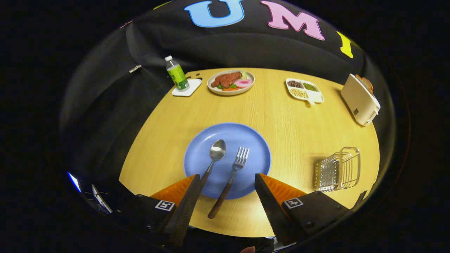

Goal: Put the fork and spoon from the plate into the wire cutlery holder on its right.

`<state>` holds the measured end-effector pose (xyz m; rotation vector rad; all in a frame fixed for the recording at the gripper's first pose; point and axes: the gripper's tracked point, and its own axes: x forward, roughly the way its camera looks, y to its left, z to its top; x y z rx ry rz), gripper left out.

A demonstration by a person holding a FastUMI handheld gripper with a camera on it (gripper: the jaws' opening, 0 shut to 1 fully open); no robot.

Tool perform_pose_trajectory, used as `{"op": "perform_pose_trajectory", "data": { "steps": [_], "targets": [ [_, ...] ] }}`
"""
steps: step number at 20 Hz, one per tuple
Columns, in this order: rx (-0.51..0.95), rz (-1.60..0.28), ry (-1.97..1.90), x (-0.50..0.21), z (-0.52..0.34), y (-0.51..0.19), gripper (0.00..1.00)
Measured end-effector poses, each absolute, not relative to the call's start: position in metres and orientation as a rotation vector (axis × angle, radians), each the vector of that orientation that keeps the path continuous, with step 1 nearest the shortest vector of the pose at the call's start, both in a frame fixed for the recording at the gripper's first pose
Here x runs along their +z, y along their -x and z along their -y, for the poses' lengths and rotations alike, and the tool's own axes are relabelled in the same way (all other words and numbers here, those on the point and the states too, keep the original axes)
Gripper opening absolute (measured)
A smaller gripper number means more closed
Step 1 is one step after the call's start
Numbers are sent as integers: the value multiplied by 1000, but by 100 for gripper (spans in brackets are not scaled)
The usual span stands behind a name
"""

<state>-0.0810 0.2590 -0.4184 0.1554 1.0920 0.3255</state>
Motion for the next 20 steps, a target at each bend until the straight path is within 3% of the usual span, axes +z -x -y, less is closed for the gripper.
{"op": "perform_pose_trajectory", "data": {
  "steps": [3,7,11,13,14,16,20],
  "targets": [
    [280,-1174,-143,-459,-262,80,95],
    [236,-1224,-113,-490,-262,74,84],
    [186,-1259,-96,-502,-255,67,66],
    [178,-1271,-63,-506,-247,64,51],
    [188,-1259,-40,-506,-242,61,31],
    [236,-1243,-62,-502,-245,61,9],
    [280,-1215,-158,-492,-250,55,5]
  ]
}}
